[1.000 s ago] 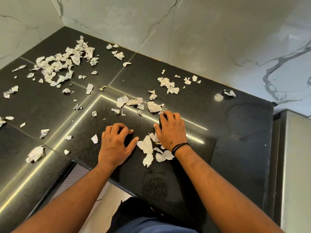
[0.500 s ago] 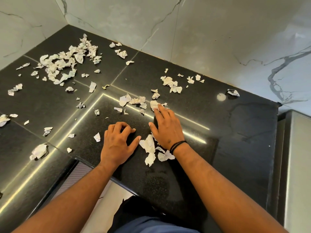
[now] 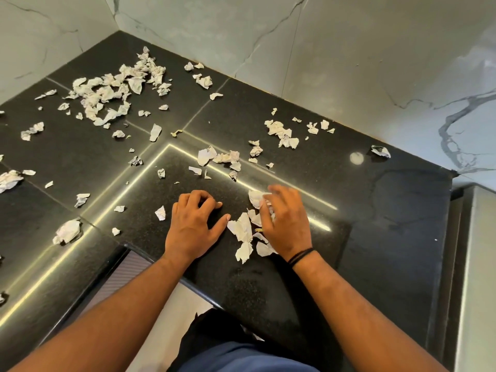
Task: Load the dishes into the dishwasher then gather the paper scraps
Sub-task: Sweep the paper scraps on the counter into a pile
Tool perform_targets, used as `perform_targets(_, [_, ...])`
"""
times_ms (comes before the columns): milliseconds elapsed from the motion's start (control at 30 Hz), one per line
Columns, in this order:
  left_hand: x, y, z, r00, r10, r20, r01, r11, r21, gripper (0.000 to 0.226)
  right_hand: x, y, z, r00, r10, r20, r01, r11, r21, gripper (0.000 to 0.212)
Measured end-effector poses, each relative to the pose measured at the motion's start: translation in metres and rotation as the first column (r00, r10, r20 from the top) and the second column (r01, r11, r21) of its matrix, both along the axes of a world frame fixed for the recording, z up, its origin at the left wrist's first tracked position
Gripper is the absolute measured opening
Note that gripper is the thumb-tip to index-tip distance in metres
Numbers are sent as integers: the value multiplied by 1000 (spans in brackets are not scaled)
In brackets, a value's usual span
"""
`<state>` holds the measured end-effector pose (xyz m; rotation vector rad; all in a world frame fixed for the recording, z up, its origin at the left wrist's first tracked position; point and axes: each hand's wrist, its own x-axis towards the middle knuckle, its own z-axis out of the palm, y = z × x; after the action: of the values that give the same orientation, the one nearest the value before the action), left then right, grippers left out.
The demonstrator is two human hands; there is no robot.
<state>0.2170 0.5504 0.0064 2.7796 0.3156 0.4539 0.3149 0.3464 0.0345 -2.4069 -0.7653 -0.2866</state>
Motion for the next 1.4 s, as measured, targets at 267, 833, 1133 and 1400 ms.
perform_targets(267, [-1, 1, 0, 1000, -7, -5, 7, 1000, 9, 42, 67, 31, 6, 912, 55, -406, -194, 931, -310, 53])
perform_targets(833, [0, 0, 0, 1000, 4, 3, -4, 1000, 13, 35, 26, 83, 10, 924, 322, -205, -369, 893, -259, 33])
perform_targets(1133, [0, 0, 0, 1000, 15, 15, -15, 1000, 3, 31, -1, 28, 2, 972, 233, -30, -235, 958, -165, 11])
perform_targets(1400, [-1, -1, 0, 1000, 19, 19, -19, 1000, -1, 33, 27, 132, 29, 845, 483, -232, -532, 803, -268, 41])
